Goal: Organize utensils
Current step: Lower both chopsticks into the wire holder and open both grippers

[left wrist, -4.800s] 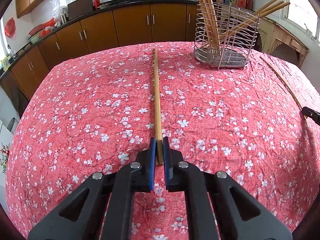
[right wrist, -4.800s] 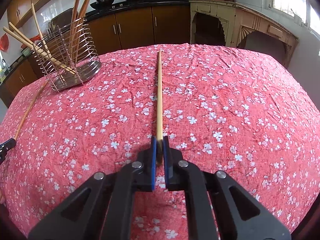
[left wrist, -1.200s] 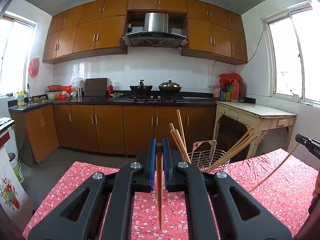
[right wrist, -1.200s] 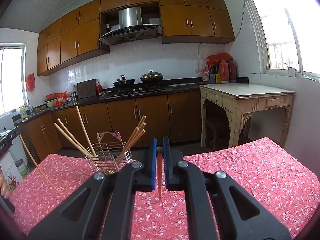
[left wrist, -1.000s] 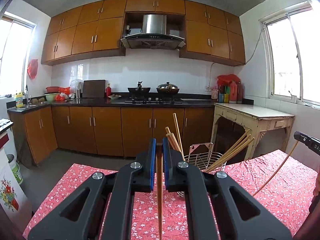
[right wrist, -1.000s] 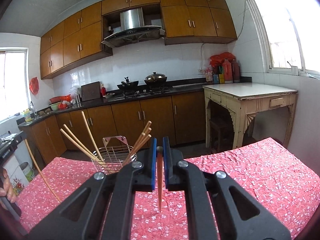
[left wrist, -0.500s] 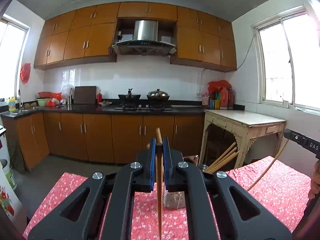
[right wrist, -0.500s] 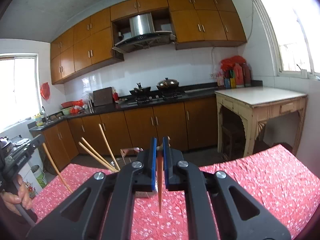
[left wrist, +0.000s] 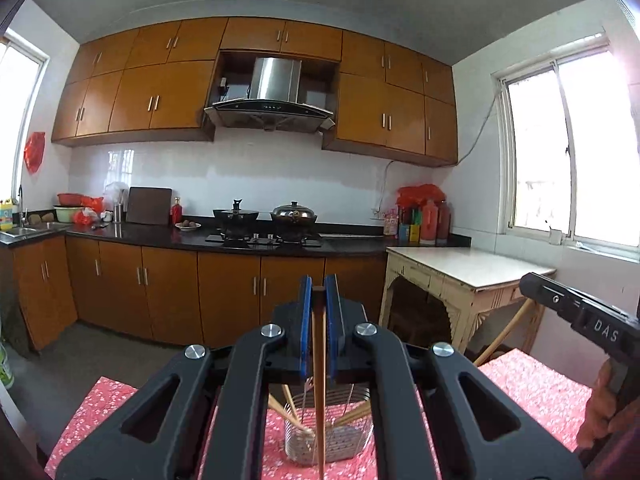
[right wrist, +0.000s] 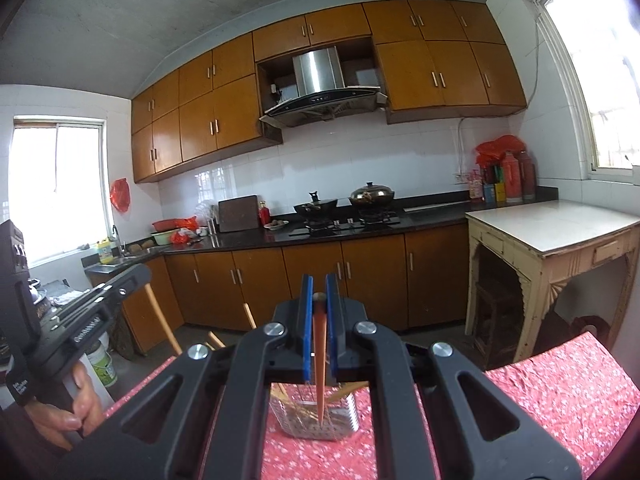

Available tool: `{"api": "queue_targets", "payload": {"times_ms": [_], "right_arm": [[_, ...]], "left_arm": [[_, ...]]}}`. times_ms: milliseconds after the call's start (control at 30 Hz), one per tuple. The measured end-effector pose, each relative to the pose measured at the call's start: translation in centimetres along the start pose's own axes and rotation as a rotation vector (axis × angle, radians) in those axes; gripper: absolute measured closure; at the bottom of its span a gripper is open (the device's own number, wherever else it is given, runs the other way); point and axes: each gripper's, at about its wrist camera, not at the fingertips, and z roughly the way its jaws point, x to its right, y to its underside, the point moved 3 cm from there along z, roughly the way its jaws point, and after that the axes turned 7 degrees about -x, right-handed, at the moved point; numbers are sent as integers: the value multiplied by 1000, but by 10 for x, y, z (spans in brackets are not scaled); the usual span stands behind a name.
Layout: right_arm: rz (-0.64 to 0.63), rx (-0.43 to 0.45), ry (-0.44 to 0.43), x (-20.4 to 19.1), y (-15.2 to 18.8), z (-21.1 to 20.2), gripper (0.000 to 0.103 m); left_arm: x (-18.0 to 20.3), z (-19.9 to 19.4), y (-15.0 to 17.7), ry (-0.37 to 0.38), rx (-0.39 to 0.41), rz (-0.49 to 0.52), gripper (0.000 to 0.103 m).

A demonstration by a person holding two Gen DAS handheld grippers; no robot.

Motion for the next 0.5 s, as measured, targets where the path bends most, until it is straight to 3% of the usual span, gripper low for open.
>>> {"api": "queue_targets", "payload": {"times_ms": [267, 500], "right_arm": [[-16, 10, 17, -8, -30, 39, 96], [8, -65, 23, -1, -25, 96, 96]], "left_arm": [[1, 23, -29, -55, 47, -2, 96], [2, 59, -39, -106, 78, -5, 96]]}}
